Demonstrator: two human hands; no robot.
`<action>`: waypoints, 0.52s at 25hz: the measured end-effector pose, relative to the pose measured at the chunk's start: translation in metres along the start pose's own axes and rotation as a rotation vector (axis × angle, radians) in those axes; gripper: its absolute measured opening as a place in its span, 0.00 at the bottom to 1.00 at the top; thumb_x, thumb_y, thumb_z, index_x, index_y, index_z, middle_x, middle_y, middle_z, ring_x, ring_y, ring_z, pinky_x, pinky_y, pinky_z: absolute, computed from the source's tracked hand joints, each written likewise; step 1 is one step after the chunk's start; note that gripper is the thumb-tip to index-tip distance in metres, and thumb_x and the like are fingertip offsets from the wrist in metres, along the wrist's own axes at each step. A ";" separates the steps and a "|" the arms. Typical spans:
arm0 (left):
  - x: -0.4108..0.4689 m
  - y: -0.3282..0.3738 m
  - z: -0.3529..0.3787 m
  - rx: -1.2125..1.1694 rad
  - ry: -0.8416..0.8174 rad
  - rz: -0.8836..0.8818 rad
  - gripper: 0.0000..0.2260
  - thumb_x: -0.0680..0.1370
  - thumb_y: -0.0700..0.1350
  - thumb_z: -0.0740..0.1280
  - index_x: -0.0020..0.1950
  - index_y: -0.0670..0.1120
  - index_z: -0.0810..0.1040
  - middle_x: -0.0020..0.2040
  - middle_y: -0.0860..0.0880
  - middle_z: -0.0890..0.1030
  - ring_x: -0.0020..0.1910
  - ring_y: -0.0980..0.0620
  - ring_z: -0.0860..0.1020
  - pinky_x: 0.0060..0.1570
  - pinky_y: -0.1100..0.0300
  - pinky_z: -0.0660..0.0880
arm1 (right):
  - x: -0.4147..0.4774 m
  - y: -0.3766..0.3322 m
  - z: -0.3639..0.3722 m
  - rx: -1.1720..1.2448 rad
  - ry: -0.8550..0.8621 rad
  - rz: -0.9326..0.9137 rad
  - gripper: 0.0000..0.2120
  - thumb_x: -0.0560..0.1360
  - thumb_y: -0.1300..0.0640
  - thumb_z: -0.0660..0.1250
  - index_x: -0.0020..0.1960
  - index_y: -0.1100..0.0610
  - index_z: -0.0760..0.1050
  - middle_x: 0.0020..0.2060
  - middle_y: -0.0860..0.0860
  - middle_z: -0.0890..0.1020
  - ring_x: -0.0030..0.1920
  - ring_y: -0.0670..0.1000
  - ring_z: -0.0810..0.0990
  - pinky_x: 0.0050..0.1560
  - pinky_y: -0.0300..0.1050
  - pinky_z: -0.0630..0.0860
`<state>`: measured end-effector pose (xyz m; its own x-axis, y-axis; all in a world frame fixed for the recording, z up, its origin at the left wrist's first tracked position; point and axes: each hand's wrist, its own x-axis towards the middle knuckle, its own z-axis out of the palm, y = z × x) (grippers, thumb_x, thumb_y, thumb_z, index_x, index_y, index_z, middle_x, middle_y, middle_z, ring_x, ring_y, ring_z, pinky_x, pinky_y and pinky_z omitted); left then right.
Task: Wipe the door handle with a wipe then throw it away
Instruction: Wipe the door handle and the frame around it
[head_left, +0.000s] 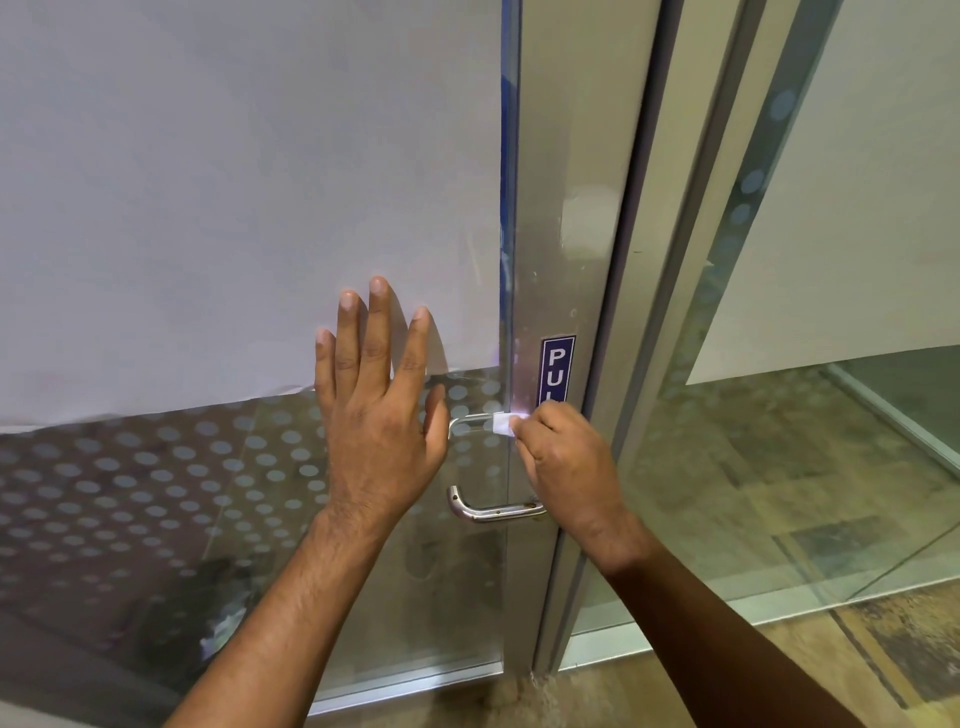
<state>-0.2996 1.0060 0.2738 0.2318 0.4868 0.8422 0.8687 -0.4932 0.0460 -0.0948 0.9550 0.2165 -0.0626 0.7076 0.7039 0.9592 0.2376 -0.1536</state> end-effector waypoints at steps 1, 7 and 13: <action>0.000 0.000 0.000 0.002 -0.001 0.000 0.35 0.80 0.50 0.68 0.86 0.46 0.61 0.87 0.37 0.54 0.87 0.36 0.50 0.85 0.36 0.49 | 0.008 -0.001 -0.006 0.011 0.028 -0.005 0.02 0.78 0.64 0.74 0.50 0.61 0.84 0.38 0.54 0.78 0.38 0.55 0.77 0.35 0.52 0.80; 0.000 0.001 0.000 -0.009 0.005 -0.001 0.36 0.79 0.49 0.68 0.86 0.47 0.61 0.87 0.37 0.54 0.87 0.38 0.48 0.85 0.36 0.48 | 0.064 -0.010 -0.031 0.012 0.277 0.021 0.06 0.81 0.64 0.70 0.57 0.59 0.82 0.40 0.53 0.77 0.38 0.51 0.73 0.33 0.42 0.73; 0.000 -0.002 0.003 -0.008 0.011 0.011 0.36 0.80 0.50 0.68 0.86 0.47 0.60 0.87 0.37 0.54 0.87 0.40 0.46 0.85 0.37 0.48 | -0.005 -0.008 0.016 -0.035 -0.001 0.031 0.12 0.71 0.69 0.77 0.50 0.59 0.80 0.38 0.52 0.73 0.37 0.52 0.71 0.27 0.47 0.69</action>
<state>-0.2997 1.0090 0.2726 0.2365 0.4738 0.8483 0.8625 -0.5043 0.0412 -0.1065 0.9598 0.2033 -0.0327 0.7147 0.6986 0.9697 0.1921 -0.1512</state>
